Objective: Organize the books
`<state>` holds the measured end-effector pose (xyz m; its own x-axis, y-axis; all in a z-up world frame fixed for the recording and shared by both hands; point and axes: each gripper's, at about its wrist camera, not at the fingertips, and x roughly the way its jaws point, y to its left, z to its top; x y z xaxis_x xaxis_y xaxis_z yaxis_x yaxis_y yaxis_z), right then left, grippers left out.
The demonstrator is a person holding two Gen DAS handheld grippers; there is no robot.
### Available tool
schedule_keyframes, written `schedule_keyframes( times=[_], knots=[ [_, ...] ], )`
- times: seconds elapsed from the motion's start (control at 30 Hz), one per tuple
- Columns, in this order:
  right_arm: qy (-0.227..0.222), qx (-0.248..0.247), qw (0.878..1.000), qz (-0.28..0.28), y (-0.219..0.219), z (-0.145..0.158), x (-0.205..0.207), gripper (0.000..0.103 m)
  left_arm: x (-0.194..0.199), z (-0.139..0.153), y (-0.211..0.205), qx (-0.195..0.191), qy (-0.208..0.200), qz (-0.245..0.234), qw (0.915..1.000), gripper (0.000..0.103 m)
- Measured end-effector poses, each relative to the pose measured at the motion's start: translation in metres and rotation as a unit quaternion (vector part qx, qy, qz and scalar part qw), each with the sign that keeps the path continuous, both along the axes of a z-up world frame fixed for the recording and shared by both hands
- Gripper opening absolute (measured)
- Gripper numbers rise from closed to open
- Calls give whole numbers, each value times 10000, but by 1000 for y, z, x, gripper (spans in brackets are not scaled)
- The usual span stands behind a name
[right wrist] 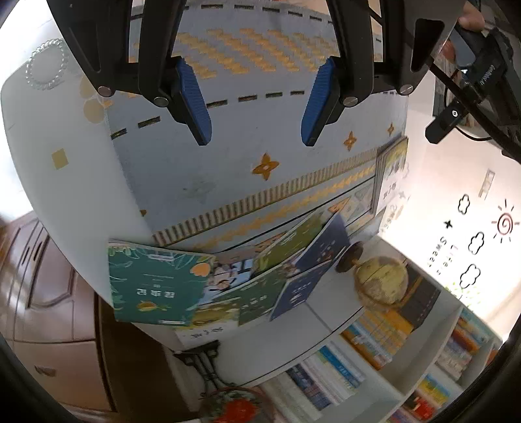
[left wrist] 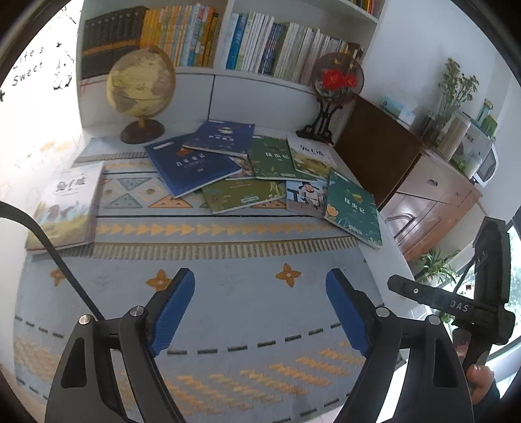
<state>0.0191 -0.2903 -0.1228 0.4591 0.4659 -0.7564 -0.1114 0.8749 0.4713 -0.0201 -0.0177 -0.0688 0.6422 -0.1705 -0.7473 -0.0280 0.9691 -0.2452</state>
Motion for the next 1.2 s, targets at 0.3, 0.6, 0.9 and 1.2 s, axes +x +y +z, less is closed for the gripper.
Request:
schedule_keyframes(
  times=[0.3,0.6,0.9,1.2],
  knots=[
    [-225,-472,9986,86,31,10,100,56,115,-17,52,-133,38,298,9995,82],
    [-275,-886,9947,454,110,11,235,56,246,-38,90,-585,75,602,9964,92],
    [-34,-1055,9908,844,172,-28,334,56,336,-88,120,-679,328,892,9932,90],
    [39,-1129,9894,913,207,-61,408,56,385,-119,138,-874,482,1336,9860,86]
  ],
)
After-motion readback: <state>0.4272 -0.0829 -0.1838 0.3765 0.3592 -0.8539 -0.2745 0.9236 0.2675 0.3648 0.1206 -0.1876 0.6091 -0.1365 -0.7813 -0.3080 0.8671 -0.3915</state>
